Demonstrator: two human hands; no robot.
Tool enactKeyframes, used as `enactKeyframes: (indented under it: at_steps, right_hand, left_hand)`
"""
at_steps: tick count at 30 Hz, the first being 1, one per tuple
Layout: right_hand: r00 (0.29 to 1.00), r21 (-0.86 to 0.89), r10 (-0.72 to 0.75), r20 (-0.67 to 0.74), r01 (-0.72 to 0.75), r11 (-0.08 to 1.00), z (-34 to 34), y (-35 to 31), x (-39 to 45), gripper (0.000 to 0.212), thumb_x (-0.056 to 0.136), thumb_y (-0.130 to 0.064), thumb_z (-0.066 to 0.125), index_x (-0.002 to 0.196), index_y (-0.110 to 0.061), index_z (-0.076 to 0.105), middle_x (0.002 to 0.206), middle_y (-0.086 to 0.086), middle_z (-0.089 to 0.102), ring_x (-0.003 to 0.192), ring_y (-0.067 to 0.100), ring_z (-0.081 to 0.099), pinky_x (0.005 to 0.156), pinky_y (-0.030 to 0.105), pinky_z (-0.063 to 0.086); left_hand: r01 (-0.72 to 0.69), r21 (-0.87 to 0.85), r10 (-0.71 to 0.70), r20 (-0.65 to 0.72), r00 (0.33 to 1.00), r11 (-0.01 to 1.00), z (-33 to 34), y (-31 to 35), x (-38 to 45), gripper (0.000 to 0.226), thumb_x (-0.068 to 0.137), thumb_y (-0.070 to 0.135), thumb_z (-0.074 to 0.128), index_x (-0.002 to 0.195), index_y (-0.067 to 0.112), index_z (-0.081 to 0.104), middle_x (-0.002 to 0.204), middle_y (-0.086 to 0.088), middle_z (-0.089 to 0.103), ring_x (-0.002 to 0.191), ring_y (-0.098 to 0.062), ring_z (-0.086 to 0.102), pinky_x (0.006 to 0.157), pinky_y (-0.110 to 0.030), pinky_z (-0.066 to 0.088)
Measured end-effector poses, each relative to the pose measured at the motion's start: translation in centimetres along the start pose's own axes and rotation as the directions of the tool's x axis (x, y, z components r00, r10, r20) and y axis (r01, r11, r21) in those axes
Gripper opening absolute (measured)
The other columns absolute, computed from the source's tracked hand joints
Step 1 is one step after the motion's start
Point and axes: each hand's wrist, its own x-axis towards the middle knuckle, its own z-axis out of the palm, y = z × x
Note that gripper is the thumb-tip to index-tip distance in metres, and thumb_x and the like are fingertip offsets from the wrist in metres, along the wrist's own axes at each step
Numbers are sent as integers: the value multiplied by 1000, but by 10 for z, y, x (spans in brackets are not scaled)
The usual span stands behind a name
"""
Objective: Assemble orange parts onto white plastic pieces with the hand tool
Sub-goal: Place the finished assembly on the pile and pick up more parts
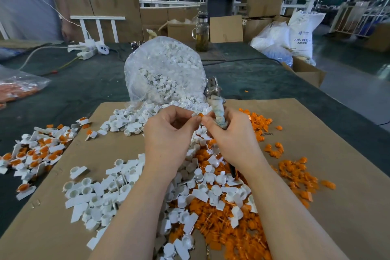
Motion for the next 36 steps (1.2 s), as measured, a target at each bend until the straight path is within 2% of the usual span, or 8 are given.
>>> enactKeyframes:
  at_steps: [7, 11, 14, 18, 21, 26, 31, 36]
  right_hand:
    - [999, 19, 2, 47, -3, 1000, -2, -2, 0, 14, 93, -29, 63, 81, -22, 61, 62, -9, 56, 54, 0, 52, 50, 13, 41]
    - [989, 12, 18, 146, -20, 1000, -11, 1, 1, 5, 91, -27, 66, 90, -23, 64, 72, -9, 62, 64, 3, 58, 56, 15, 44]
    - [966, -30, 57, 250, -51, 998, -16, 1, 0, 5, 89, -26, 68, 91, -23, 64, 80, -6, 65, 71, 8, 61, 67, 27, 50]
    - [932, -85, 53, 359, -23, 996, -17, -2, -1, 12, 87, -25, 69, 95, -17, 64, 84, 0, 67, 78, 18, 65, 78, 46, 53]
    - [912, -92, 55, 406, -20, 996, -17, -3, -2, 14, 87, -25, 69, 97, -16, 64, 89, 6, 68, 82, 24, 65, 81, 51, 52]
    - [894, -77, 47, 446, -14, 997, -15, -2, -3, 11, 88, -24, 69, 96, -20, 64, 88, -1, 67, 80, 18, 65, 78, 44, 54]
    - [898, -132, 26, 440, 36, 991, -11, 1, -2, 15, 91, -24, 64, 84, -35, 56, 73, -13, 57, 63, -3, 54, 58, 17, 38]
    - [911, -145, -11, 412, 77, 986, -7, 2, -3, 6, 94, -26, 58, 87, -26, 60, 65, -10, 54, 52, 2, 49, 49, 20, 39]
  left_hand:
    - [3, -21, -2, 12, 1000, 1000, 0, 0, 0, 14, 80, 19, 82, 75, 26, 70, 69, 10, 73, 66, -8, 70, 62, -18, 57]
    - [105, -243, -101, 30, 994, 964, -4, 1, 4, 11, 80, 10, 79, 78, 15, 70, 71, -1, 74, 68, -17, 74, 63, -20, 58]
    - [121, -385, -111, 48, 993, 915, -8, 0, 7, 10, 81, 4, 76, 79, 12, 70, 69, -3, 73, 67, -19, 73, 65, -24, 59]
    - [107, -458, -94, 52, 994, 883, -10, 0, 8, 9, 82, 1, 73, 80, 9, 69, 66, 1, 72, 61, -13, 71, 62, -21, 57]
    - [102, -484, -91, 47, 995, 869, -12, -1, 9, 8, 82, 1, 73, 81, 8, 69, 66, 1, 72, 60, -12, 70, 61, -20, 55]
    - [79, -468, -61, 53, 997, 880, -13, -2, 9, 11, 82, 1, 73, 78, 10, 69, 65, 3, 71, 59, -12, 69, 62, -21, 56]
    - [75, -475, -55, 55, 997, 877, -13, -3, 9, 12, 82, -1, 72, 77, 10, 68, 63, 4, 70, 57, -10, 67, 60, -20, 56]
    - [88, -506, -71, 52, 996, 858, -13, -4, 10, 12, 81, -2, 71, 76, 8, 68, 62, 4, 70, 56, -10, 66, 59, -20, 55]
